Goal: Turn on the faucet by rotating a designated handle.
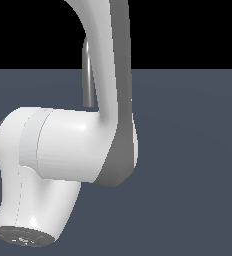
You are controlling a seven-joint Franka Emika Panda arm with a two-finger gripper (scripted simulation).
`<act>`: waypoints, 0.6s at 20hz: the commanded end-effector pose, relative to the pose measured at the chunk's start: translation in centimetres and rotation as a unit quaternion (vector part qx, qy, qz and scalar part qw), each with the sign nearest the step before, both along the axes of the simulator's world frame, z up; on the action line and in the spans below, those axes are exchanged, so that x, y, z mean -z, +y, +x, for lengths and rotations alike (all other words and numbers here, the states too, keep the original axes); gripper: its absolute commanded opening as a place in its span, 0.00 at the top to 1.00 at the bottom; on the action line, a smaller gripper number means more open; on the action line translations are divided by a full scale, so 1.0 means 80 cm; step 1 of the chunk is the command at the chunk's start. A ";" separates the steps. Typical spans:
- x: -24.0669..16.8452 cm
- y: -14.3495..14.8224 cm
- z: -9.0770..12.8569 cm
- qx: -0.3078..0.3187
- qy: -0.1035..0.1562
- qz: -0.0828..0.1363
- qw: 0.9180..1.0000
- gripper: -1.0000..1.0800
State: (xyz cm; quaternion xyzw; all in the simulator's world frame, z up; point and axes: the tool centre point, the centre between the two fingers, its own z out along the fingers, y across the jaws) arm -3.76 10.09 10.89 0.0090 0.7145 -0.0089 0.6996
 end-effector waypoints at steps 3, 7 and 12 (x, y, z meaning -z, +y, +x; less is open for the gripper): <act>-0.027 -0.008 0.000 0.001 -0.008 0.000 1.000 1.00; -0.044 -0.013 0.000 0.000 -0.009 0.000 1.000 1.00; -0.031 -0.022 -0.001 0.002 0.006 0.000 1.000 1.00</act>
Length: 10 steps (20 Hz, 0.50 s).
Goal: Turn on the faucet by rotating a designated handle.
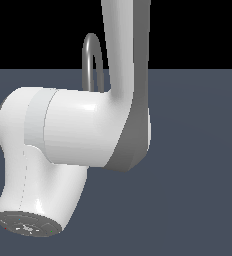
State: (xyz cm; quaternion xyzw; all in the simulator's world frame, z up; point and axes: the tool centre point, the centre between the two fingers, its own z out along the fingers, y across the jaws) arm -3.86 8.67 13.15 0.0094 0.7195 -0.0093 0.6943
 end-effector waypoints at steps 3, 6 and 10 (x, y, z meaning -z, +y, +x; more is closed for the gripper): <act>-0.013 -0.016 0.000 0.001 -0.006 0.000 1.000 1.00; -0.023 -0.028 0.000 0.000 -0.009 0.000 1.000 1.00; -0.036 -0.044 0.000 -0.001 -0.015 0.000 1.000 1.00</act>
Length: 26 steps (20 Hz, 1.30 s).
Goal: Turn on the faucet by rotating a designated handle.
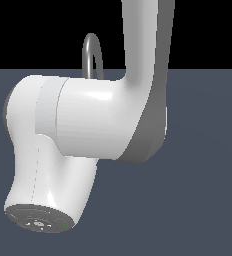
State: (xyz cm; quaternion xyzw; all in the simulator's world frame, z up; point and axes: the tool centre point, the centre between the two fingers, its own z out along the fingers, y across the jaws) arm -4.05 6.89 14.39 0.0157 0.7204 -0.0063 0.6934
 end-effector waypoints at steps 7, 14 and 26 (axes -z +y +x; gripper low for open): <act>-0.007 -0.020 -0.001 0.004 -0.006 0.002 1.000 1.00; -0.004 -0.051 0.000 0.000 -0.012 -0.002 1.000 1.00; 0.002 -0.065 -0.004 0.038 -0.019 0.009 0.999 1.00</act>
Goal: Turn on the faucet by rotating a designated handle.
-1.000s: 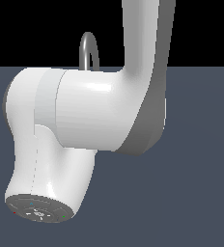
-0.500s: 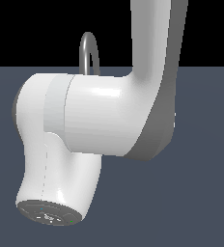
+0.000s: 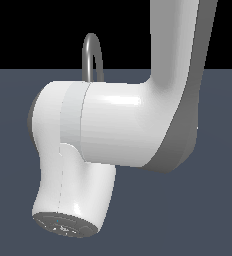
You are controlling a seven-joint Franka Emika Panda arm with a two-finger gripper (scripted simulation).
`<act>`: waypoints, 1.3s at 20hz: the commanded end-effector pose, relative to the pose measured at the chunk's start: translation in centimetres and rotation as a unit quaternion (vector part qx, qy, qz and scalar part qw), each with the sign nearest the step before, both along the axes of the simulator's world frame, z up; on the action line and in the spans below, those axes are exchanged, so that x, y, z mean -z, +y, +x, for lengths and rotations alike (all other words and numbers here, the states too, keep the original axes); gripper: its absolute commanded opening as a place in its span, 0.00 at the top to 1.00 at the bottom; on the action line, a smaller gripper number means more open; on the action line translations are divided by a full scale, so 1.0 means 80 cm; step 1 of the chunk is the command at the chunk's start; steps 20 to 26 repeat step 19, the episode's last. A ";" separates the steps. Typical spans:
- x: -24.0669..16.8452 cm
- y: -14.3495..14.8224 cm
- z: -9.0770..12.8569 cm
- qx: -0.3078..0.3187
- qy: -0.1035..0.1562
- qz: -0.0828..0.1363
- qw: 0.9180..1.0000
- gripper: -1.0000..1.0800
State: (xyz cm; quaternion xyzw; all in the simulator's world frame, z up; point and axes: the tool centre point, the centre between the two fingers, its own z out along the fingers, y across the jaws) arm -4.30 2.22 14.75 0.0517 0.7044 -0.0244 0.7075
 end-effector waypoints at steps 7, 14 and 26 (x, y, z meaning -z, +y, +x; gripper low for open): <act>0.025 -0.018 0.001 -0.016 0.003 -0.008 1.000 1.00; 0.044 -0.029 0.002 -0.031 0.003 -0.015 0.999 1.00; 0.055 -0.036 0.004 -0.040 0.002 -0.018 0.999 1.00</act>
